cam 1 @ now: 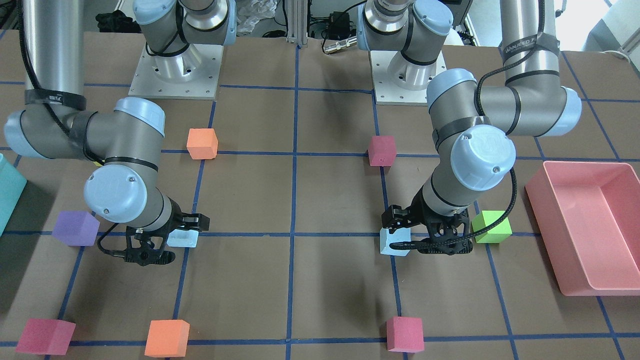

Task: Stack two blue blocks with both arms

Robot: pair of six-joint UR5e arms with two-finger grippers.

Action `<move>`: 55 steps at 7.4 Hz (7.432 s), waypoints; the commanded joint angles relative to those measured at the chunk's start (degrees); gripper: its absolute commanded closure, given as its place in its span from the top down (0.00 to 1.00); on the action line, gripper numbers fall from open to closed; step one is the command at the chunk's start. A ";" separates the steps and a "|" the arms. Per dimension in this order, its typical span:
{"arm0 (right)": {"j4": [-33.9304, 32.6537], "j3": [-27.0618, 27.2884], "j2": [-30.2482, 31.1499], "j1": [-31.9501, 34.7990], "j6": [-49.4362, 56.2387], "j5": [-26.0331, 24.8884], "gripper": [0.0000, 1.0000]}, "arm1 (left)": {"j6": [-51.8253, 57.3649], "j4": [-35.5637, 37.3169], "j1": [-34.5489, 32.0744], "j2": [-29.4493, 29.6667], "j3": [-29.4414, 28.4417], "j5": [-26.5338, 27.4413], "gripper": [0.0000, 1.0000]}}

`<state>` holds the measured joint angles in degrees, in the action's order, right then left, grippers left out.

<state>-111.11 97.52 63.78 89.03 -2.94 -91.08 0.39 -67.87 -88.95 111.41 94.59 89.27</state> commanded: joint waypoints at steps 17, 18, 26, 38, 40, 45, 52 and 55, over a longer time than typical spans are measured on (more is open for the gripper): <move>-0.86 -29.14 -18.60 17.75 -21.23 5.55 0.00 | -0.65 8.02 -0.26 4.78 3.06 -2.35 0.00; -0.95 -28.96 -19.04 17.75 -21.40 5.56 0.20 | -0.65 7.58 -0.26 4.95 0.70 -2.17 0.00; 8.25 -27.83 -5.27 11.81 -16.42 2.59 1.00 | -10.74 -5.51 -7.98 10.48 -20.13 -2.26 0.00; 17.49 -8.66 20.17 -1.58 -1.36 3.20 1.00 | -18.67 -3.94 -19.95 21.21 -29.29 -2.00 0.00; 17.59 -8.40 20.34 -1.58 -1.37 2.84 1.00 | -17.89 -3.94 -19.95 21.39 -29.47 -1.74 0.19; 21.11 -7.96 23.15 -1.67 -0.93 3.81 1.00 | -17.62 -3.58 -19.25 18.68 -29.90 -1.65 1.00; 21.02 -8.49 24.11 -1.58 -1.36 2.84 1.00 | -0.83 -19.06 -5.71 -13.27 -11.07 2.92 1.00; 21.02 -8.57 24.20 -1.58 -1.37 3.10 1.00 | -2.14 -17.65 -5.45 -22.99 -1.35 2.75 1.00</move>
<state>-90.10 89.02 87.92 87.49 -4.36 -88.20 -1.44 -85.95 -94.71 91.39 90.40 91.99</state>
